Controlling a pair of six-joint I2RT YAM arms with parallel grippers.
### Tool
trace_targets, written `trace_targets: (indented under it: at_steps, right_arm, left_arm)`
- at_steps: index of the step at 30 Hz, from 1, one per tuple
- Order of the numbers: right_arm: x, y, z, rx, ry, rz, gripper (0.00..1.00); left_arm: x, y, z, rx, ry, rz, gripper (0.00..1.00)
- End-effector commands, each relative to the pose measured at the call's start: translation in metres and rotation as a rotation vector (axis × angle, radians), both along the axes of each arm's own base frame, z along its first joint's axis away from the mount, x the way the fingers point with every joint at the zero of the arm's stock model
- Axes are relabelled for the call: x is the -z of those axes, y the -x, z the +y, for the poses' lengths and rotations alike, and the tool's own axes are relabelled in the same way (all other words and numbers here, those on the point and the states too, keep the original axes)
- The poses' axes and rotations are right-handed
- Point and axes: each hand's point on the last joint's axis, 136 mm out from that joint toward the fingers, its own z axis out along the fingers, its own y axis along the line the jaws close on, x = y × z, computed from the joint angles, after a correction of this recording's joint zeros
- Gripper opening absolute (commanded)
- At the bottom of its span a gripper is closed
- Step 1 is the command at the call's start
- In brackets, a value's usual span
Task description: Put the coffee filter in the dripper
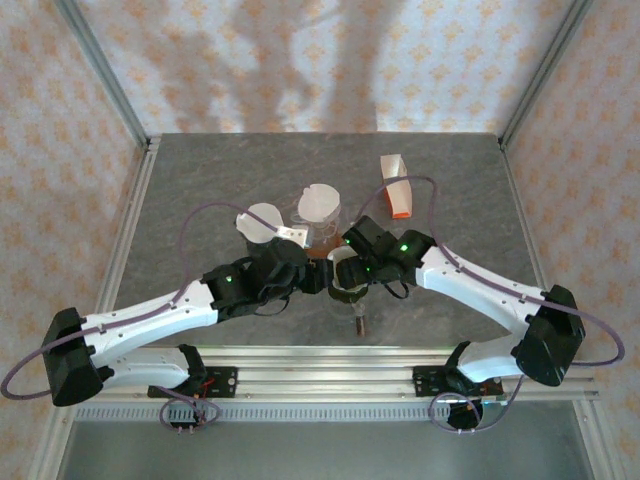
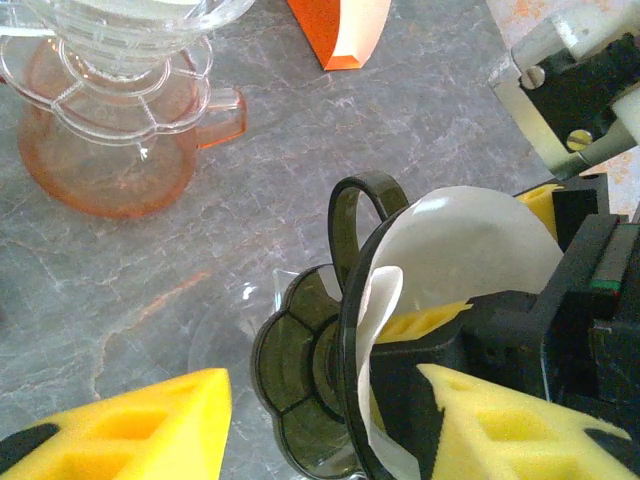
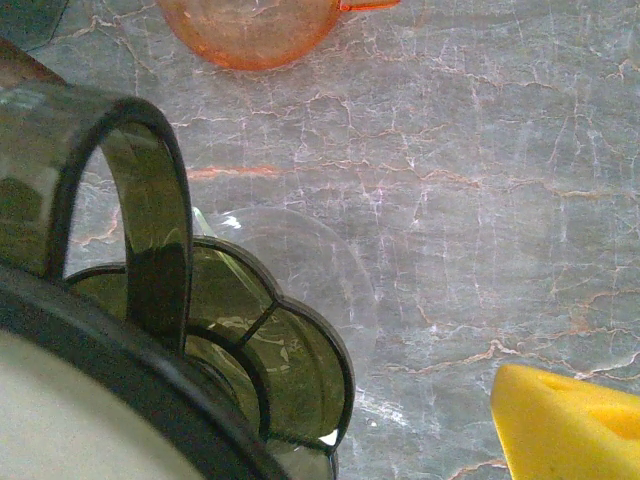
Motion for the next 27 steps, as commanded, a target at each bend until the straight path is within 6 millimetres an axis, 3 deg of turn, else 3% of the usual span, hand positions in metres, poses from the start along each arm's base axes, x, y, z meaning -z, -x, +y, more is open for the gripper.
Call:
trace_targets:
  at_steps: [1, 10, 17, 22, 27]
  right_arm:
    - [-0.004, -0.003, -0.01, 0.028, 0.024, -0.035, 0.86]
    - [-0.012, -0.005, -0.008, 0.033, 0.005, -0.052, 0.86]
    - [-0.038, -0.009, -0.005, 0.033, -0.065, -0.11, 0.87]
    - [-0.059, -0.009, -0.016, 0.062, -0.101, -0.155, 0.87]
    - [-0.061, -0.003, -0.031, 0.087, -0.1, -0.158, 0.88]
  left_arm:
    - [0.005, -0.004, 0.005, -0.026, -0.021, 0.006, 0.46]
    - [0.01, -0.002, 0.007, -0.02, -0.045, 0.019, 0.36]
    - [0.009, -0.002, 0.006, -0.016, -0.044, 0.022, 0.37]
    - [0.009, -0.002, 0.006, -0.019, -0.042, 0.02, 0.37]
    - [0.01, -0.002, 0.006, -0.021, -0.037, 0.021, 0.37]
